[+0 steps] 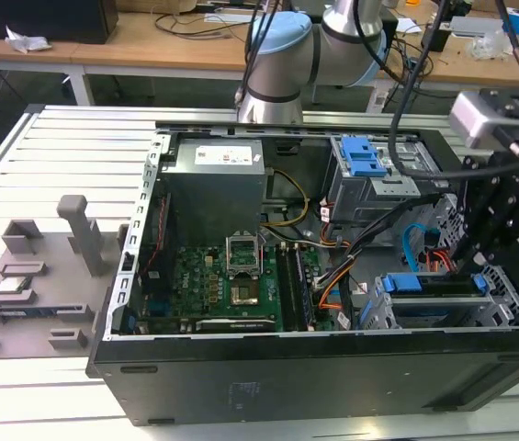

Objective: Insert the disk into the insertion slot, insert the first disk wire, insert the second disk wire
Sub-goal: 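Insert the first disk wire, then insert the second disk wire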

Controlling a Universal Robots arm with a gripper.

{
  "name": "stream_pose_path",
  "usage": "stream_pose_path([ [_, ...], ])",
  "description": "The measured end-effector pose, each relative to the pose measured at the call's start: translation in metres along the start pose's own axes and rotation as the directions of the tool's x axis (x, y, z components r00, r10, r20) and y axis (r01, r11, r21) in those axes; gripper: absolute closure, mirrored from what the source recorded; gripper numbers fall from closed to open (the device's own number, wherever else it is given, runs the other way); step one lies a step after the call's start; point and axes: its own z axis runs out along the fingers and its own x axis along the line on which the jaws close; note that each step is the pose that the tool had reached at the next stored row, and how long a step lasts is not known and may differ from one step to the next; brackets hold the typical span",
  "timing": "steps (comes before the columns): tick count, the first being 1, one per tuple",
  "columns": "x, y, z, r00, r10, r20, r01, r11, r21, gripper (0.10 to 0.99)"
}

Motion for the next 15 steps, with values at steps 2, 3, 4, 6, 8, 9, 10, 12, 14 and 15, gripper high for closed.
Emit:
stream_pose_path([
  [2,-0.0013,0.0002,-0.0069,1.0,0.0,0.0001,0.0,1.0,0.0,0.855],
  [3,-0.002,0.0005,-0.0123,1.0,0.0,0.0,0.0,1.0,0.0,0.925],
  [4,-0.0027,0.0007,-0.017,1.0,0.0,-0.0001,0.0,1.0,0.0,0.925],
  [6,-0.0028,0.0009,-0.0224,1.0,0.0,-0.0001,0.0,1.0,0.0,0.98],
  [8,-0.0026,0.001,-0.0264,1.0,0.0,0.0001,0.0,1.0,0.0,0.98],
  [9,-0.0026,0.001,-0.0266,1.0,0.0,0.0002,0.0,1.0,0.0,0.98],
  [10,-0.0026,0.0011,-0.0266,1.0,0.0,0.0003,0.0,1.0,0.0,0.98],
  [12,-0.0026,0.0011,-0.0268,1.0,0.0,0.0,0.0,1.0,0.0,0.98],
  [14,-0.0027,0.001,-0.0268,1.0,0.0,0.0,0.0,1.0,0.0,0.98],
  [15,-0.0026,0.001,-0.0268,1.0,0.0,0.0,0.0,1.0,0.0,0.98],
])
